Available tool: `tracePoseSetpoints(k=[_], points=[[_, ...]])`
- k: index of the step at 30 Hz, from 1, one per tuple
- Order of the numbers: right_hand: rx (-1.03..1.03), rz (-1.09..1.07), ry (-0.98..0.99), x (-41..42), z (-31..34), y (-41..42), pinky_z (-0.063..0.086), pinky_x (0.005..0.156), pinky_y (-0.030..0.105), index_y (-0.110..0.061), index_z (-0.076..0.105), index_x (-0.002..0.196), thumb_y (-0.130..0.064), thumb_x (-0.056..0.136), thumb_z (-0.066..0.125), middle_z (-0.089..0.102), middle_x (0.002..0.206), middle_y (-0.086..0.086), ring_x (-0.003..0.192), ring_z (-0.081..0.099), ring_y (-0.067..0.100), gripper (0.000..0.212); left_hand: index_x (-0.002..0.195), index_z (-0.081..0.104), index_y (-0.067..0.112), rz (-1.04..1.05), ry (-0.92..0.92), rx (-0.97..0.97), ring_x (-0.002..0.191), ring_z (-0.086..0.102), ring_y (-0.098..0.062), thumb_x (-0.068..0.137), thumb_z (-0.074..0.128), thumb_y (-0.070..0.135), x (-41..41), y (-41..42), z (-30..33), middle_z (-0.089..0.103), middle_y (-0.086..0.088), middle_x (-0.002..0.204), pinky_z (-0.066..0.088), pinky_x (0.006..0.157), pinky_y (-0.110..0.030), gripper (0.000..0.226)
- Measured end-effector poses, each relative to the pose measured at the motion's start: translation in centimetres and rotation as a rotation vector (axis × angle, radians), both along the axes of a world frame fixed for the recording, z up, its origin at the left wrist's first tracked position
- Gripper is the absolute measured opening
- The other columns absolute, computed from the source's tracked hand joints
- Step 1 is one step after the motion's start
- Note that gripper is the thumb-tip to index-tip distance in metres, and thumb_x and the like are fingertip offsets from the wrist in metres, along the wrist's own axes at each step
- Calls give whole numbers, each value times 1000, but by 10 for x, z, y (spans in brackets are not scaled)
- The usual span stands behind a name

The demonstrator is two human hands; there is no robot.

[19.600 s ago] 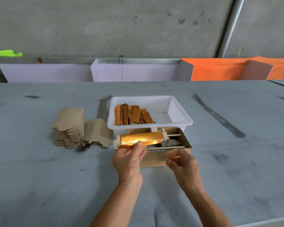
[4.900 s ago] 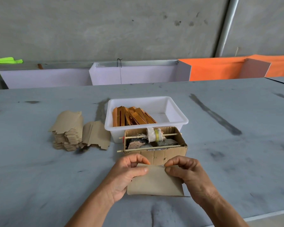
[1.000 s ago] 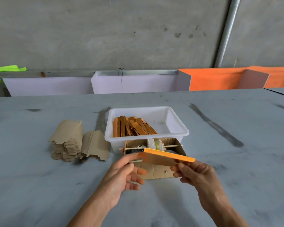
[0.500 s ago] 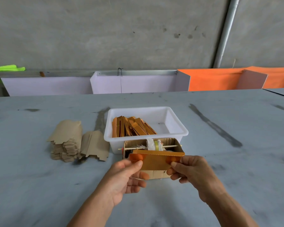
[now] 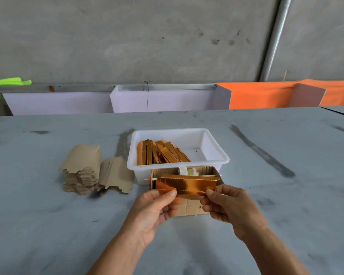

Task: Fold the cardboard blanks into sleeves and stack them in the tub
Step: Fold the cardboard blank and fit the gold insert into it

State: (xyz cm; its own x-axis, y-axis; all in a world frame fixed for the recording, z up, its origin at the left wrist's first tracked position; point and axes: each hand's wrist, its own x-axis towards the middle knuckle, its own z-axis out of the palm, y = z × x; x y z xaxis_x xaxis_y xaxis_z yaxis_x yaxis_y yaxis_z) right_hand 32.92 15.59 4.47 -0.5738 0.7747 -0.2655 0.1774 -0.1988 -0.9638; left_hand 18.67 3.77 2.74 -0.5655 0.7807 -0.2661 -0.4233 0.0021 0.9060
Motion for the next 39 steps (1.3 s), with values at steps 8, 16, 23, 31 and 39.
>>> tracePoseSetpoints(k=[8, 16, 23, 31, 39], points=[[-140, -49, 128, -3, -10, -8, 53, 61, 27, 0, 65, 85, -5, 84, 65, 71, 74, 14, 64, 68, 17, 5, 84, 71, 4, 165, 159, -25, 64, 66, -13, 78, 71, 8, 5, 1, -7, 72, -9, 72, 53, 61, -23, 7], [-149, -113, 205, -8, -14, -12, 50, 60, 26, -1, 64, 72, 1, 82, 66, 66, 60, 9, 55, 64, 12, 10, 72, 69, 3, 225, 216, -33, 57, 61, -16, 78, 71, 1, 7, 2, -3, 69, -7, 62, 52, 64, -29, 6], [-27, -205, 251, -13, -17, -15, 48, 57, 25, -8, 65, 68, 4, 79, 68, 61, 50, 0, 52, 63, 12, 17, 66, 66, 3, 197, 44, -21, 54, 59, -17, 76, 65, -14, 8, 7, 2, 66, -9, 59, 52, 52, -24, 20], [0, -296, 424, -18, -23, -22, 46, 59, 30, -13, 55, 110, 10, 77, 68, 55, 52, 5, 52, 64, 14, 43, 85, 67, 7, 312, 201, 92, 62, 71, -22, 76, 66, -14, 17, 6, 3, 73, -8, 75, 55, 53, -23, 23], [-201, -278, 493, -25, -31, -32, 49, 71, 31, -9, 56, 115, -3, 71, 75, 64, 68, 4, 69, 66, 17, 48, 96, 56, 12, 410, 305, 186, 70, 72, -22, 71, 70, -16, 24, 12, 0, 73, -6, 80, 55, 58, -20, 41]])
